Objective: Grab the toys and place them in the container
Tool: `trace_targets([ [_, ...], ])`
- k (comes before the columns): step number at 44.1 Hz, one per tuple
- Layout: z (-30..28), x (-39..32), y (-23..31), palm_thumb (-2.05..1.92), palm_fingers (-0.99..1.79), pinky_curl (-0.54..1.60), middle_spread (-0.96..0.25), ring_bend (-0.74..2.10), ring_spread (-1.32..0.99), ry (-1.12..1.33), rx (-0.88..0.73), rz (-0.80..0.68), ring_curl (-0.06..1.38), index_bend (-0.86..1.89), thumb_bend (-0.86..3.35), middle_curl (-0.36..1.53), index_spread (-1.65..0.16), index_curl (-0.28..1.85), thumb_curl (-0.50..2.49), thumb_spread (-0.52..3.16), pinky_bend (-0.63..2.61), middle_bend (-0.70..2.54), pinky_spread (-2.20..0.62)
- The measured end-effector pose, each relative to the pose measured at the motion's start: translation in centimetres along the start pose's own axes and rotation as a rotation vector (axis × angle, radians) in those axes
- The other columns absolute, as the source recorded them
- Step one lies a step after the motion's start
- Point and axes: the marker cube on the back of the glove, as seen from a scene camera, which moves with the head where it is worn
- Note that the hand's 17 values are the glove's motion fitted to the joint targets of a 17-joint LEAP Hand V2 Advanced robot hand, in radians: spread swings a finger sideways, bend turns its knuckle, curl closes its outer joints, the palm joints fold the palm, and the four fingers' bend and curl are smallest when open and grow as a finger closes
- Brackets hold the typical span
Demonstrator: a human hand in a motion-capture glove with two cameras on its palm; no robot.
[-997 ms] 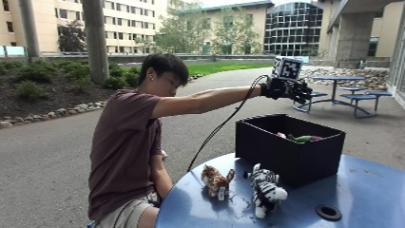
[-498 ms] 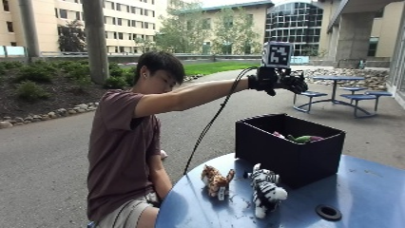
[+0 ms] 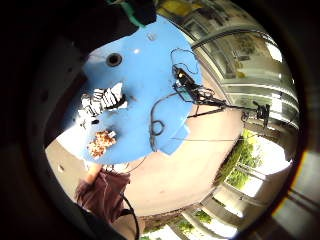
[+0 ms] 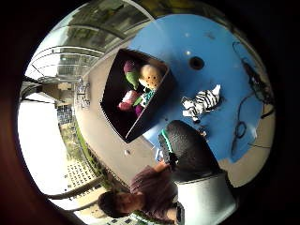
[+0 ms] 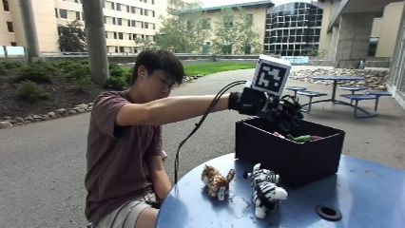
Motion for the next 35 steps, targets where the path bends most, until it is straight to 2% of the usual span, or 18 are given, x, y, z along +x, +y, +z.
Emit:
trace_targets([
  [4,3.9,-0.4,-1.1,0.1,-0.19,0.37,-0.01,0.42,-0.03,-0.056,-0.054,-0.031,0.34,0.06,-0.01,0.39,-0.18,0.12,0.44,1.29,0.85,0.18,0.04],
  [11,13.1,-0.1,-3.5,0.13,-0.18,0.36,-0.02,0.41,-0.03,0.002,-0.147,-0.126,0.33,0.06,-0.01,0.38,-0.19,0.12,0.42,1.29,0.85,0.18,0.04],
  [17,20.1,-0.5,-4.6,0.21,-0.26,0.36,-0.04,0.3,-0.02,-0.065,-0.267,-0.21,0.31,0.12,0.02,0.36,-0.21,0.14,0.42,1.28,0.83,0.13,0.03],
  [21,23.9,-1.2,-5.5,0.39,-0.22,0.35,-0.04,0.2,-0.01,-0.05,-0.217,-0.241,0.29,0.19,0.1,0.33,-0.23,0.18,0.45,1.29,0.81,0.1,0.04],
  [24,25.1,-1.7,-6.3,0.6,0.37,0.35,-0.05,0.22,-0.03,-0.091,-0.064,-0.246,0.28,0.45,0.24,0.34,-0.23,0.24,0.5,1.38,0.86,0.2,-0.05],
  [27,25.6,-2.0,-6.8,0.75,1.04,0.27,-0.09,0.44,-0.15,-0.132,0.029,-0.234,0.27,0.51,0.33,0.36,-0.21,0.21,0.55,1.4,0.8,0.33,-0.22],
  [29,25.9,-2.2,-6.9,0.8,1.18,0.27,-0.1,0.5,-0.19,-0.146,0.065,-0.229,0.3,0.59,0.36,0.39,-0.19,0.26,0.57,1.41,0.74,0.38,-0.28],
  [35,25.9,-2.7,-7.4,0.89,1.31,0.33,-0.13,0.68,-0.27,-0.242,0.17,-0.197,0.44,0.84,0.37,0.5,-0.12,0.41,0.64,1.28,0.7,0.6,-0.36],
])
